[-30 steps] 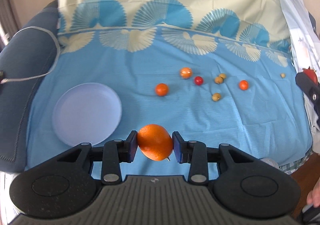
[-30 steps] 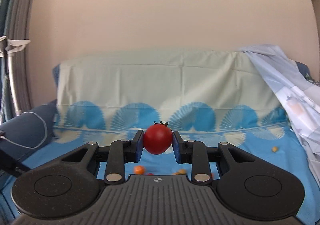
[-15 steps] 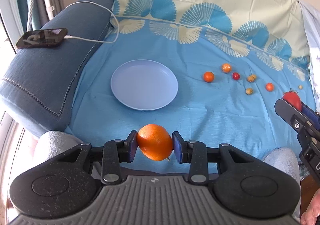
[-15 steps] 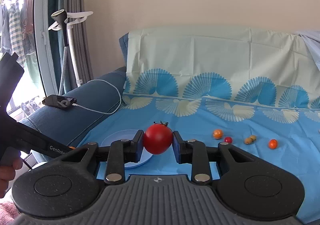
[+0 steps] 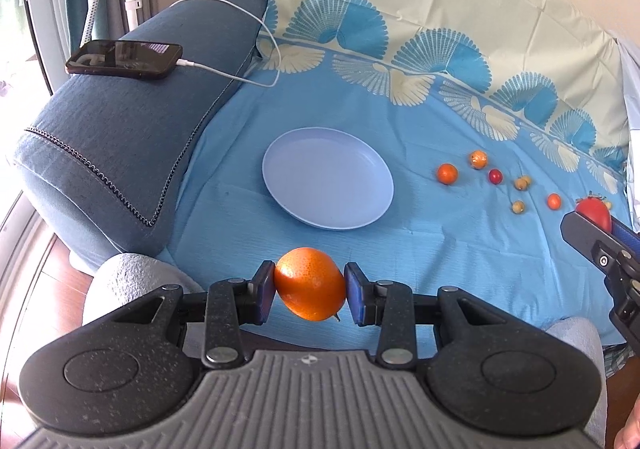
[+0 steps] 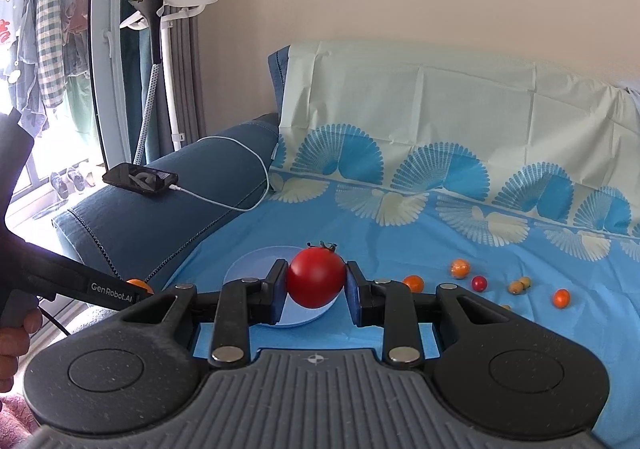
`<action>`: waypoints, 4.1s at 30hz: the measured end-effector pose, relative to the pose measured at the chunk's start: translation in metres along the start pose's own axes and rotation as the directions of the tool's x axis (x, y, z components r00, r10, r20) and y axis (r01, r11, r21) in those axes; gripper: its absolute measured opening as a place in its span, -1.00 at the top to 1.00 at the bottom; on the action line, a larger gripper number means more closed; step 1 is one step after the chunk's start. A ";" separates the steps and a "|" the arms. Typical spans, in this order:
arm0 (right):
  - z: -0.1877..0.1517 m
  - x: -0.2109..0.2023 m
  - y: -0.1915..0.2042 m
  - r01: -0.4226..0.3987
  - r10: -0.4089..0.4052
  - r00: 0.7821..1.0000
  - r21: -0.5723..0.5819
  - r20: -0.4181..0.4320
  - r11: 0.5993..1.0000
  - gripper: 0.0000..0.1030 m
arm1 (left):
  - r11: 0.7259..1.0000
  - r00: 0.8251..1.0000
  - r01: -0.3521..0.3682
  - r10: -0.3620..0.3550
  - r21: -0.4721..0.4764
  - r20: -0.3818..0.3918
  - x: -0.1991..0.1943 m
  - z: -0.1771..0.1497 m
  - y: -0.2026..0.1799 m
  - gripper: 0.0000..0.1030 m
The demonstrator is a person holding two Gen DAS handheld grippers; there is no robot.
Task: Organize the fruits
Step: 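Carry both fruits to the blue plate and open both tools to release, then lift both tools away from the plate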
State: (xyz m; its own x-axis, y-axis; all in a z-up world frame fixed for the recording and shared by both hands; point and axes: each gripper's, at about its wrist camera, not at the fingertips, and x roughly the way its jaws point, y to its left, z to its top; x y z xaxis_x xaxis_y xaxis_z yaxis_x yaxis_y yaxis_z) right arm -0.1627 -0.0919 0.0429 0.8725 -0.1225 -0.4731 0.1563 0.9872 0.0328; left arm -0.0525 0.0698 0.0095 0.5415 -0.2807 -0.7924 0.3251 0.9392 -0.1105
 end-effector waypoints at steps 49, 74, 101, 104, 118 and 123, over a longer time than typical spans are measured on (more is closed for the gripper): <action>-0.041 0.279 -0.002 -0.136 0.095 0.935 -0.096 -0.342 0.986 0.38 | 0.991 0.976 -0.101 0.115 0.088 -0.185 0.258 0.101 -0.011 0.20; -0.018 0.110 0.019 -0.074 0.052 0.965 -0.076 -0.256 0.994 -0.99 | 0.993 0.994 -0.109 0.110 0.048 -0.018 0.073 0.021 0.008 -0.99; -0.019 -0.013 0.016 0.020 -0.021 1.000 -0.093 -0.001 0.995 -0.99 | 0.995 0.987 -0.079 0.069 0.060 0.143 -0.022 -0.015 -0.020 -0.99; -0.019 -0.015 0.015 0.020 -0.020 1.000 -0.086 0.002 0.996 -0.99 | 0.995 0.987 -0.083 0.074 0.061 0.144 -0.023 -0.015 -0.020 -0.99; -0.022 -0.013 0.013 0.014 -0.015 1.000 -0.070 -0.008 0.997 -0.99 | 0.994 0.989 -0.086 0.078 0.063 0.127 -0.018 -0.014 -0.018 -0.99; -0.022 -0.011 0.014 0.013 -0.014 1.000 -0.071 -0.015 0.997 -0.99 | 0.994 0.989 -0.087 0.078 0.064 0.123 -0.017 -0.014 -0.017 -0.99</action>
State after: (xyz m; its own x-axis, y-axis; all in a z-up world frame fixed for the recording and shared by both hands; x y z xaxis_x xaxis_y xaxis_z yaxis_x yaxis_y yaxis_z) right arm -0.1800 -0.0745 0.0290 0.8629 -0.1349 -0.4870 0.1347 0.9902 -0.0356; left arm -0.0785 0.0616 0.0163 0.6568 -0.2286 -0.7186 0.3261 0.9453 -0.0026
